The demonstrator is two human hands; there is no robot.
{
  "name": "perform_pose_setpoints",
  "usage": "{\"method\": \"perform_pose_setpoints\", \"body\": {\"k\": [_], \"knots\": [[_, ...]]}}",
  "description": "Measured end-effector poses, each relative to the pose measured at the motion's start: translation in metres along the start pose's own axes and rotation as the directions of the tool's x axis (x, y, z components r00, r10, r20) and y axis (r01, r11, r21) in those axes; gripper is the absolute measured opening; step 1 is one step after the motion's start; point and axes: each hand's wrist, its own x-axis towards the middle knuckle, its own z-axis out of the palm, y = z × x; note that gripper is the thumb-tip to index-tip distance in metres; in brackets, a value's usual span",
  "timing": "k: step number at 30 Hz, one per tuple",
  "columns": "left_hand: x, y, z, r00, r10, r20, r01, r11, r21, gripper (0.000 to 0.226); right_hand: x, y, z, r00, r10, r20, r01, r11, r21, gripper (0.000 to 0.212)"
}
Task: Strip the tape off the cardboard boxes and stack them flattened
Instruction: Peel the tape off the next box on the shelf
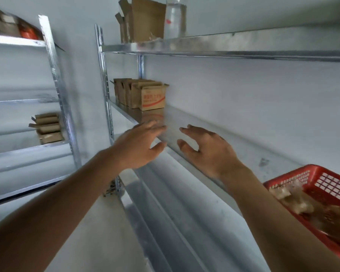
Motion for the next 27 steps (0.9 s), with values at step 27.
{"method": "perform_pose_setpoints", "body": {"k": [27], "knots": [[0.347,-0.453,0.113,0.982,0.189,0.027,-0.186,0.979,-0.087,0.059,0.496,-0.014,0.237,0.989,0.147,-0.002,-0.143,0.961,-0.238,0.057]]}}
